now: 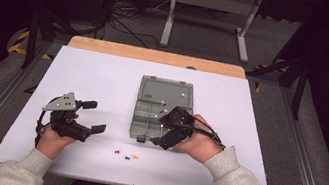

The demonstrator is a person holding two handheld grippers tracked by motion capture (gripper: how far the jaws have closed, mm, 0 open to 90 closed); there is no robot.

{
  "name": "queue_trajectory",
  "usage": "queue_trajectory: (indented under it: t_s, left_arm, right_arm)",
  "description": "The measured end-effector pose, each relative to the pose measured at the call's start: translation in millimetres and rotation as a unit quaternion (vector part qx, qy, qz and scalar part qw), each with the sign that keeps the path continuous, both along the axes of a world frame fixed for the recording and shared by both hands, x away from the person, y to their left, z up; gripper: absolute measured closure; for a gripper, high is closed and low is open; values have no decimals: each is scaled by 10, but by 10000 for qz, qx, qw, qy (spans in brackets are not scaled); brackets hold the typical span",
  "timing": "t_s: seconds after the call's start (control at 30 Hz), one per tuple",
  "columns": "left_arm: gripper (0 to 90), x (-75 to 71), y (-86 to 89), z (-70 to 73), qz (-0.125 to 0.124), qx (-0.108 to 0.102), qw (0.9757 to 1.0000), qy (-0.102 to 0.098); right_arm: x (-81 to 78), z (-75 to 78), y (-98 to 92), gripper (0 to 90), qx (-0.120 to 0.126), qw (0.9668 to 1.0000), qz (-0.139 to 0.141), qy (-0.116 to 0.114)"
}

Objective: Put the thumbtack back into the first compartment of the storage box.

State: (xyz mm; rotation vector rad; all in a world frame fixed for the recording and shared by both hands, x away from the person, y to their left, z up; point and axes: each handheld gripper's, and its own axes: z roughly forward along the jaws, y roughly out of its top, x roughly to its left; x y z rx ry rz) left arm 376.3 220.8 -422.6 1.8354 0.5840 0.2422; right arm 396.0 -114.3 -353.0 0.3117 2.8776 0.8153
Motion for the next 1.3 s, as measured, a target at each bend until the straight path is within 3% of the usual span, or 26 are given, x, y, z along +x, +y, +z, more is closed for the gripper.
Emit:
queue_trajectory:
  t_s: [0.17, 0.43, 0.87, 1.3]
  left_arm:
    - [54, 16, 4, -2, -24, -132, 9998, 119]
    - [55, 10, 1, 3, -13, -98, 9999, 66]
    - [56, 10, 5, -4, 25, -62, 10000, 44]
    - [56, 10, 4, -6, 18, -26, 10000, 15]
  right_arm:
    - [-48, -5, 79, 290, -186, 9996, 156, 113]
    - [-129, -42, 180, 296, -512, 9977, 312, 329]
    - [-225, -134, 301, 315, -591, 9966, 416, 407]
    - [-282, -380, 454, 360, -792, 9933, 596, 600]
